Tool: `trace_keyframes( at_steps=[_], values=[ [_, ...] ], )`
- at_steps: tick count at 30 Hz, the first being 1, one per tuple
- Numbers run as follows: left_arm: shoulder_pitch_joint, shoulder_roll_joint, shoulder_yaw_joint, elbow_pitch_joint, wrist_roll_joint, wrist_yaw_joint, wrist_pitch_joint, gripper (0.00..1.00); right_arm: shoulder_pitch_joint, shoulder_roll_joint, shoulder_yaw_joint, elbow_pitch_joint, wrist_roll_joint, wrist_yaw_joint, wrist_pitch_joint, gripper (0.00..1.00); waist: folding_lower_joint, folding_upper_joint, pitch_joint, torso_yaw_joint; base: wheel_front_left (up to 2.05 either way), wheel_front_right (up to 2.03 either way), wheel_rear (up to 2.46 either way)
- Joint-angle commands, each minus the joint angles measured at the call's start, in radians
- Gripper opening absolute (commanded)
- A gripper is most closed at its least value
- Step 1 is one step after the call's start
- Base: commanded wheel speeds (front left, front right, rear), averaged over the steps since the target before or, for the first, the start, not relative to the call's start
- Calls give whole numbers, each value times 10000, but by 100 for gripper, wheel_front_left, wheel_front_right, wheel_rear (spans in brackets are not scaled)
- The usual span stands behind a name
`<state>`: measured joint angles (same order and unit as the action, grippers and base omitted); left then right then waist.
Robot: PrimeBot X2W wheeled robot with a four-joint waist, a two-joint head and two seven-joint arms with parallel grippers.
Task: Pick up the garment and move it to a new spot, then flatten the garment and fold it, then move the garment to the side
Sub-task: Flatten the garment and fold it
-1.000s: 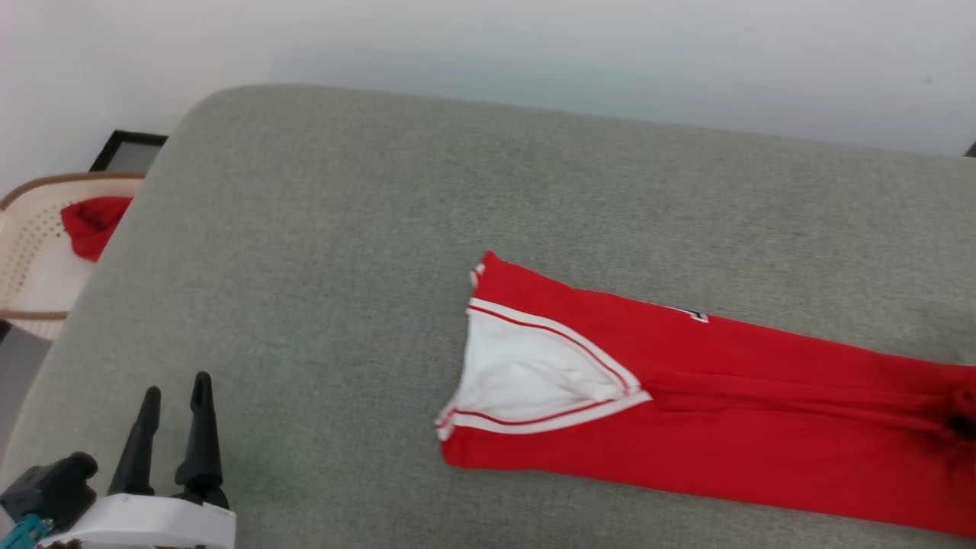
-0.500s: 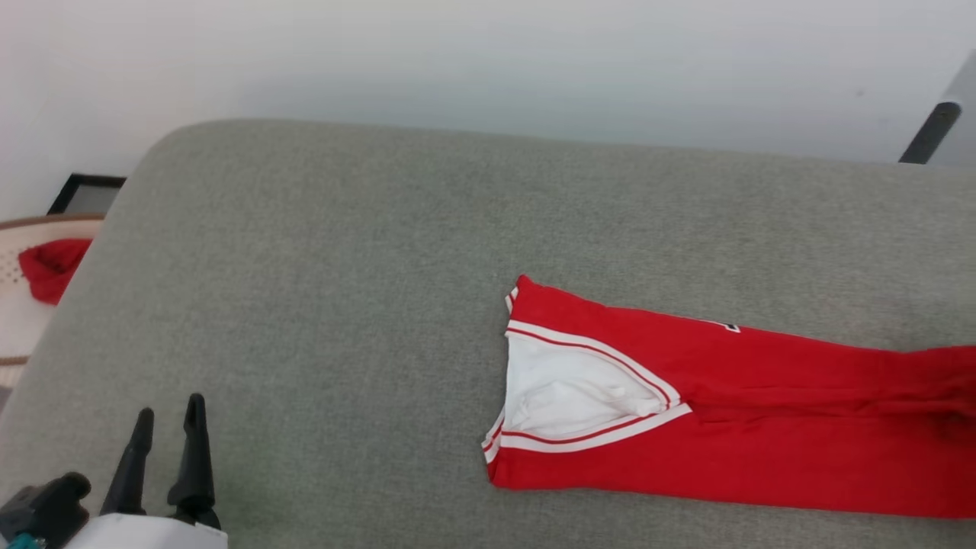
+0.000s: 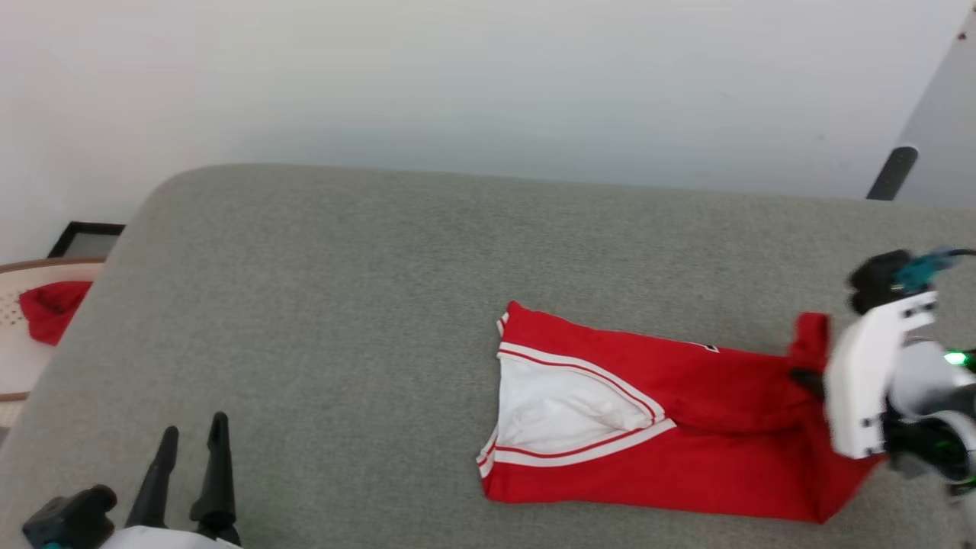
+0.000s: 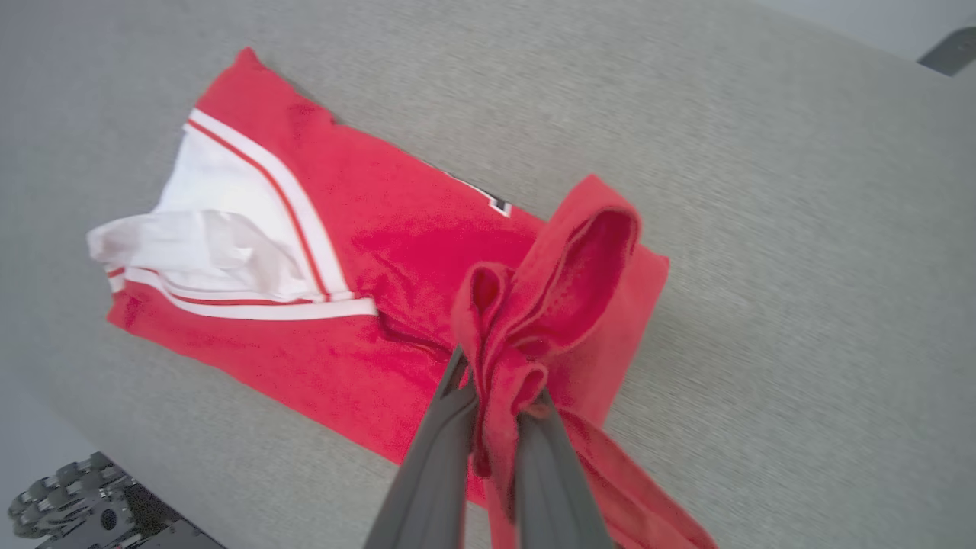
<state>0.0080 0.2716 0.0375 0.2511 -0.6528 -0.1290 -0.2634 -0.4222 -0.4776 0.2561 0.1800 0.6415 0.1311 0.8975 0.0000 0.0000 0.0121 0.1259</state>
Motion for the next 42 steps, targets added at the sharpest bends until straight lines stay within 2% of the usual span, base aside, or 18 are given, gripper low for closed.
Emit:
trace_keyframes(
  at_steps=[1,9,17,24,25,26,28,29,30,36,42],
  values=[
    [-24,1,-45,35,-2,-28,-4,100,42,169,52,-72,-86,-8,5,0,0,0,-92,191,0,0,0],
    [-360,-142,-534,225,0,-28,-4,100,-523,1502,829,190,-637,-8,-63,0,0,0,-101,934,0,0,0],
    [-753,-307,-996,392,-13,-28,-5,100,-1150,2423,1094,1501,-1205,-8,-568,0,0,0,-17,1747,0,0,0],
    [-886,-446,-1059,456,-17,-29,-5,100,-1763,3127,1537,3064,-1577,-8,-1199,0,0,0,42,1911,0,0,0],
    [-889,-460,-1060,465,-21,-29,-5,100,-1845,3202,1597,3264,-1604,-8,-1314,9,0,0,52,1912,0,0,0],
    [-894,-473,-1070,477,-14,-29,-5,100,-1936,3261,1639,3459,-1612,-8,-1443,29,0,0,63,1915,0,0,0],
    [-932,-511,-1085,484,-33,-29,-5,100,-2094,3360,1808,3812,-1550,-8,-1602,53,0,0,72,1911,0,0,0],
    [-947,-518,-1080,490,-27,-29,-5,100,-2174,3384,1894,3955,-1498,-8,-1681,83,0,0,72,1894,0,0,0],
    [-952,-521,-1069,496,-20,-29,-5,100,-2261,3392,1948,4083,-1464,-8,-1761,100,0,0,70,1868,0,0,0],
    [-797,-453,-843,416,80,-29,-3,100,-2610,3282,2459,4118,-789,-8,-2136,100,0,0,-7,1467,0,0,0],
    [-585,-351,-546,191,291,-28,-1,100,-2513,2504,2886,3223,-135,-8,-2711,100,0,0,-153,754,0,0,0]
  ],
)
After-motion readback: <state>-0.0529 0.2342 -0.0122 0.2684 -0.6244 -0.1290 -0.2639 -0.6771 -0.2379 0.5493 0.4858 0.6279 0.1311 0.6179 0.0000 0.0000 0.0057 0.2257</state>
